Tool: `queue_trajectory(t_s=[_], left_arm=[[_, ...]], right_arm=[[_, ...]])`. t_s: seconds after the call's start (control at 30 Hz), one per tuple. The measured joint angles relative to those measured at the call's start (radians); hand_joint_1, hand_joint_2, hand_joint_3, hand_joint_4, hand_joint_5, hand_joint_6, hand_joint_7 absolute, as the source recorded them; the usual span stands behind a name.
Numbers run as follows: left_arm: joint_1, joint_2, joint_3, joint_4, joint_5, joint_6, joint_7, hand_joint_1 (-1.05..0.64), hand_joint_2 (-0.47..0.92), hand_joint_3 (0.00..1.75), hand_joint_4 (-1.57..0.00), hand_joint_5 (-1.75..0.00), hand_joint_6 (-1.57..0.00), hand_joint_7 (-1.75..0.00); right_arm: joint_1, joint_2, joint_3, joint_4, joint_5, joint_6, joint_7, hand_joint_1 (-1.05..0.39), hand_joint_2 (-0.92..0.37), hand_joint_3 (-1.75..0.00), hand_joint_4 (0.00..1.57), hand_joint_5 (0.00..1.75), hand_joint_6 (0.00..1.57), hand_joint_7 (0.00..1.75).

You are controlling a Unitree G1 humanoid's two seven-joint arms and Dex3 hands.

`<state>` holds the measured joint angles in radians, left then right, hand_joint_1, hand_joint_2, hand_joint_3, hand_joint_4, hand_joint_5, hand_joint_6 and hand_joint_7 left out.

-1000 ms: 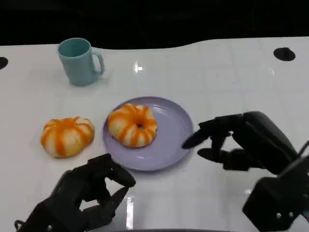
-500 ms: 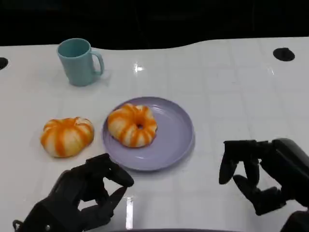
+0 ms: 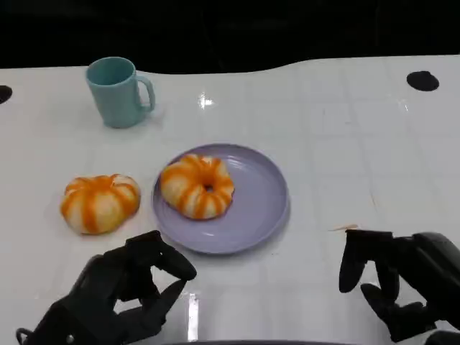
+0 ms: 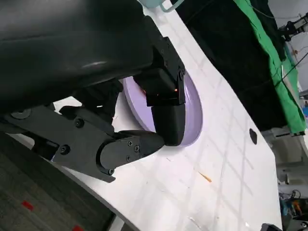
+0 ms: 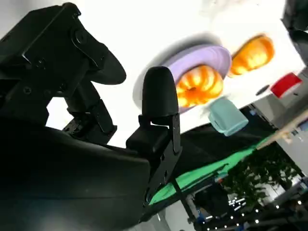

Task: Grasp the bread from the table and place it into the plate.

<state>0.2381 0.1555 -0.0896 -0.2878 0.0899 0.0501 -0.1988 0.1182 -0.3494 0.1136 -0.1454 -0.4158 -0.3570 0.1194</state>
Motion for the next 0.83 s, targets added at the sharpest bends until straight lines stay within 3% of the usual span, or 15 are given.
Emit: queue_trajectory(t_s=[0.2,0.83], left_arm=[[0.0,0.001,-0.001,0.01,0.0,-0.025,0.0,-0.27,0.78,0.69,-0.75,-1.75,-0.65,-1.26],[-0.001,0.007,0.013,0.056,-0.012,-0.06,0.0,-0.23,0.75,0.73,-0.71,-1.75,-0.66,-1.25]], right_arm=[[-0.006,-0.016,0.002,0.039,-0.053,-0.019,-0.006,0.08,-0.25,-1.28,0.88,1.75,0.76,1.35],[-0.029,-0.01,0.023,0.054,-0.084,-0.016,-0.029,0.12,-0.26,-1.25,0.89,1.72,0.8,1.31]])
